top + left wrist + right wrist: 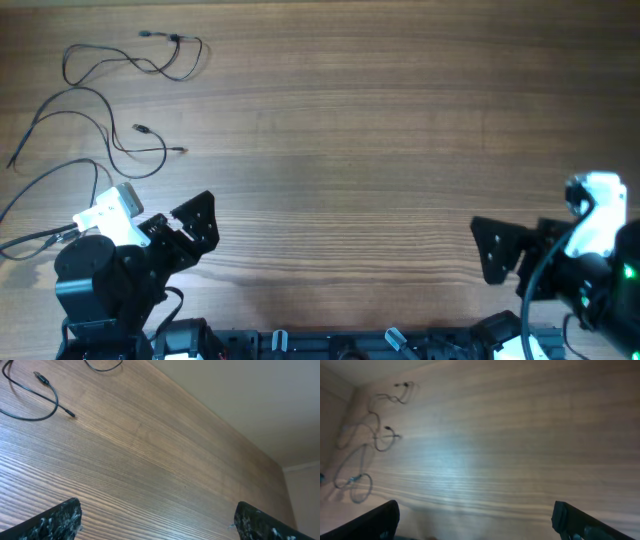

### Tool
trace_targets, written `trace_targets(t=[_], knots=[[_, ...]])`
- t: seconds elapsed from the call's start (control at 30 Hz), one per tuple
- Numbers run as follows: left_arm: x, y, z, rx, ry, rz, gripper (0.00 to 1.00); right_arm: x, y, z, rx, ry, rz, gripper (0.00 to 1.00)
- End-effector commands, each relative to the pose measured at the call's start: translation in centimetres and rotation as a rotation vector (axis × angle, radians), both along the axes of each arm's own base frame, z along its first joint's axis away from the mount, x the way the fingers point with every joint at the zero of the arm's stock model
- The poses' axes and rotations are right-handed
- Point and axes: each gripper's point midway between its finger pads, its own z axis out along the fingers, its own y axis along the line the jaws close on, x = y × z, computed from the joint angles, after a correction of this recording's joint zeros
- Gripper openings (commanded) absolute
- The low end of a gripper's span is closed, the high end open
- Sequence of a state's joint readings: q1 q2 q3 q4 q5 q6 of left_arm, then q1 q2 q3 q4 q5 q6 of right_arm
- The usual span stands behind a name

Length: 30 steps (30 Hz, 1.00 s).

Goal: Untangle cables

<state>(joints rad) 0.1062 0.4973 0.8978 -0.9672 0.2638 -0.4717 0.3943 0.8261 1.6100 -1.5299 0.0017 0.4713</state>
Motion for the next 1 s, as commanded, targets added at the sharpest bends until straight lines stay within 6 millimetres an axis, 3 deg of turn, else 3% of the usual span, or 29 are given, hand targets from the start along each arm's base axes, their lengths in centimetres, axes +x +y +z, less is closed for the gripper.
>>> trace_targets(t=[0.0,0.1,0.27,0.5,0.67,0.73,0.8,0.97], knots=[[-0.1,-0.2,0.4,0.013,-0.016,-0.022,1.0,-1.1,-1.2,-1.2,-0.043,0.051,-0.037,1.0],[-0.1,-0.2,0.4,0.013,-0.016,-0.022,1.0,-1.3,-0.9,-1.4,-0.005,0.076,-0.05,1.0],[-0.1,-0.2,0.4,0.014,-0.016,-0.022,1.0,-1.3,-0.9,-1.4,0.161,0.142,-0.228,1.0],[-0.1,-0.2,0.4,0.013,-0.016,-0.022,1.0,-1.3,-1.0,-1.4,0.16,0.14,-0.237,1.0],[-0.1,-0.2,0.4,0.013,-0.016,-0.022,1.0,-0.7,-3.9,-1.3,0.062,0.071,-0.345,1.0],[-0.1,-0.2,0.4,0.013,-0.016,-0.022,1.0,0.2,-4.4,-1.5,-0.025,-0.014,-0.281,1.0],[-0.1,-0.2,0.4,0.013,-0.016,-0.022,1.0,1.8,-3.3,-2.3,-0.068,-0.137,-0.147,1.0],[-0.1,-0.2,0.4,0.013,-0.016,-0.022,1.0,4.4,-0.5,-6.8,-0.151,-0.408,0.114,1.0]])
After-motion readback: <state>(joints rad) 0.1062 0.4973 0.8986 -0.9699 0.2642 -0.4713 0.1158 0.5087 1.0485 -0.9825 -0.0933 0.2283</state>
